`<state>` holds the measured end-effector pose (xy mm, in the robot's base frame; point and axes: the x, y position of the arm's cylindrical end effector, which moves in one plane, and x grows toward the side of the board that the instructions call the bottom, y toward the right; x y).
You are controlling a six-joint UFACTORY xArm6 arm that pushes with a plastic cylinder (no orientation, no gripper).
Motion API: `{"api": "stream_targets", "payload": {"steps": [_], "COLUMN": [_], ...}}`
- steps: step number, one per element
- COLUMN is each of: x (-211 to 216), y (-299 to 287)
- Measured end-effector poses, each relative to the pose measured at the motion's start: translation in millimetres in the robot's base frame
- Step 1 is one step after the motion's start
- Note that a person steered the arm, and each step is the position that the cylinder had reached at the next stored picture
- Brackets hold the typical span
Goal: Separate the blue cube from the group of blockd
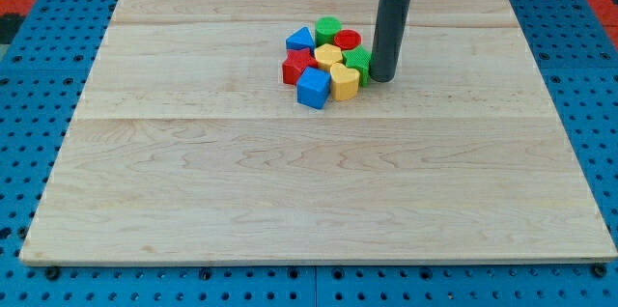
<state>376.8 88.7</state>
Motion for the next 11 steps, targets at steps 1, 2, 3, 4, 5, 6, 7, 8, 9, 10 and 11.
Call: {"api": "stream_targets", "payload": {"steps": [1,2,3,4,5,6,7,8,9,10,11], "x": [0,0,1,0,-10,-6,25,37,37,65,81], "y": [0,0,4,7,-14,-88,-128,-129,-129,-129,-135]}}
